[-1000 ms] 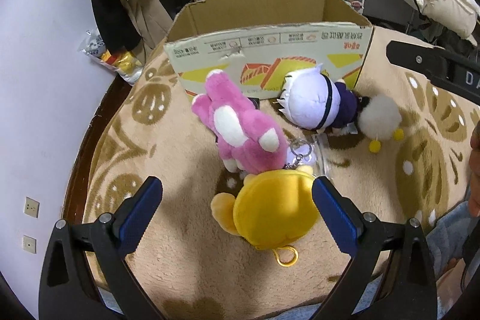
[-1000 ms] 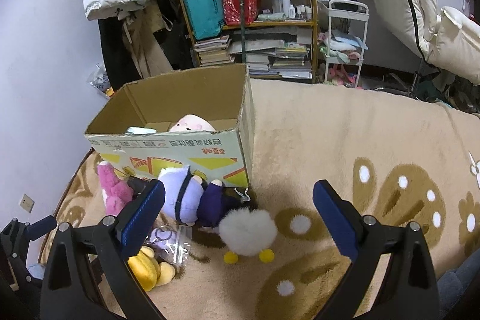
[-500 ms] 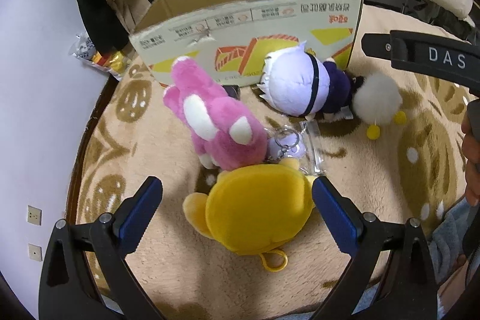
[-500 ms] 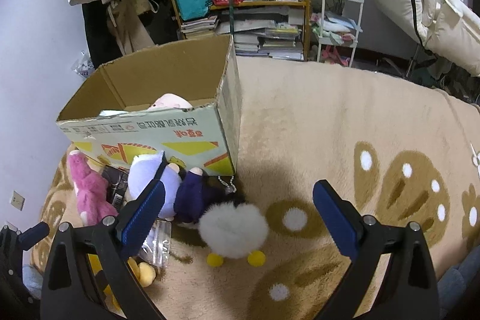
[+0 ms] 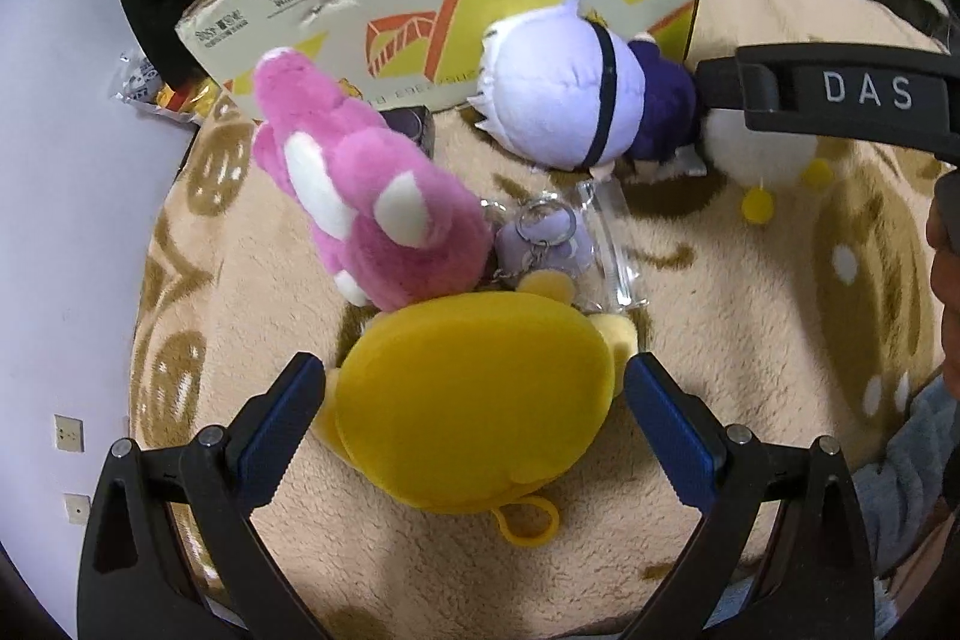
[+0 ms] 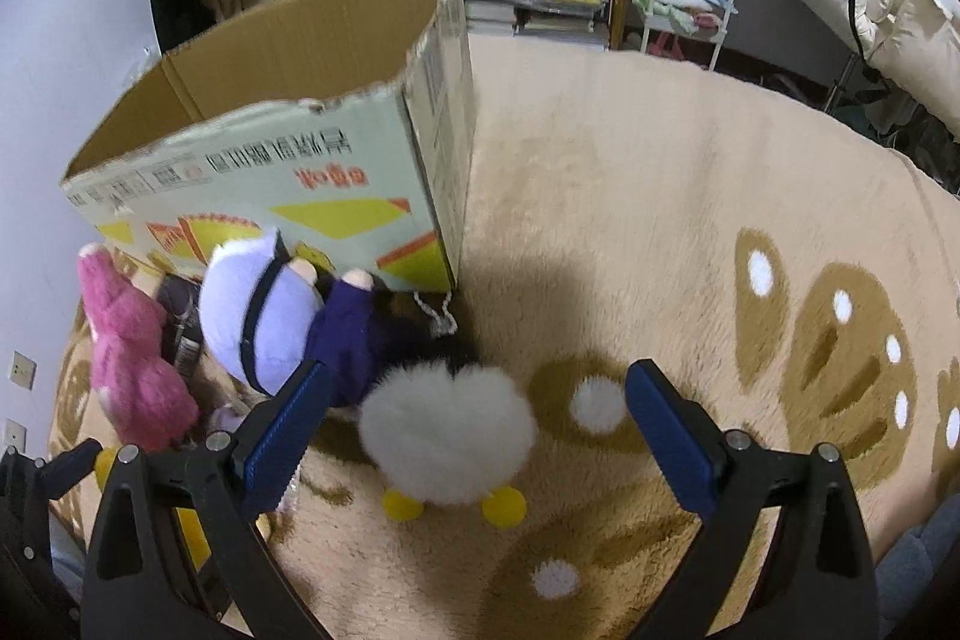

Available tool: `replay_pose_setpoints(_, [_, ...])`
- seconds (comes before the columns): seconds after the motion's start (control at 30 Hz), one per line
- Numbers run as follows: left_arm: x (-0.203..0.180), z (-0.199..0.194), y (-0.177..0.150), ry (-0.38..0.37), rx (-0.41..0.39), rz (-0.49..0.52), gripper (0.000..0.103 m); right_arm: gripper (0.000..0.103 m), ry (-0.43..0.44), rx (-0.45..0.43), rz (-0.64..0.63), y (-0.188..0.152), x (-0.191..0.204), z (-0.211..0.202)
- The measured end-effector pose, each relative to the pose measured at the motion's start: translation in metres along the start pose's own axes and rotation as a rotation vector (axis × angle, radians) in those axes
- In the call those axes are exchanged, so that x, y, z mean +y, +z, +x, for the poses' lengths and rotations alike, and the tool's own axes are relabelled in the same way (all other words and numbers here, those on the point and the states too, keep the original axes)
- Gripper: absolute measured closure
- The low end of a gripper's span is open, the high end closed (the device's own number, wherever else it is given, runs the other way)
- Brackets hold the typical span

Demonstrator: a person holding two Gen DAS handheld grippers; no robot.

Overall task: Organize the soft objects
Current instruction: 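Grasp the yellow plush with the left gripper while the right gripper grasps the white penguin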

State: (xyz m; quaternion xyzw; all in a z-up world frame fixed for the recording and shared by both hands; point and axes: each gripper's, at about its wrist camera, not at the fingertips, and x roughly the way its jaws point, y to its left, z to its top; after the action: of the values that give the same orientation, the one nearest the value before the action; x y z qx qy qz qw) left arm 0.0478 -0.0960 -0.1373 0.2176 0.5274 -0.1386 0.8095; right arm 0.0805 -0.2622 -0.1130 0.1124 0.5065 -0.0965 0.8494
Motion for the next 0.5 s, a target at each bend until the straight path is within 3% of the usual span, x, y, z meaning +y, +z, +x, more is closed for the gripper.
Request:
replay_pose_setpoints(0.17, [0.000,0.006,-0.002,-0.003,0.022,-0.004,0.004,0.002,-0.001,0.033,-0.011,-0.003,0.003,0.007])
replay_pose_setpoints(0.33, [0.004,0.012,-0.002,-0.010,0.038,-0.016,0.005,0.018,0.000,0.067,-0.038,-0.006,0.007,0.015])
replay_pose_setpoints(0.4, [0.004,0.013,-0.002,-0.013,0.047,-0.019,0.014,0.025,0.002,0.077,-0.050,-0.008,0.010,0.017])
replay_pose_setpoints(0.5, [0.004,0.015,-0.002,-0.018,0.052,-0.019,0.017,0.037,0.004,0.096,-0.069,-0.010,0.014,0.022])
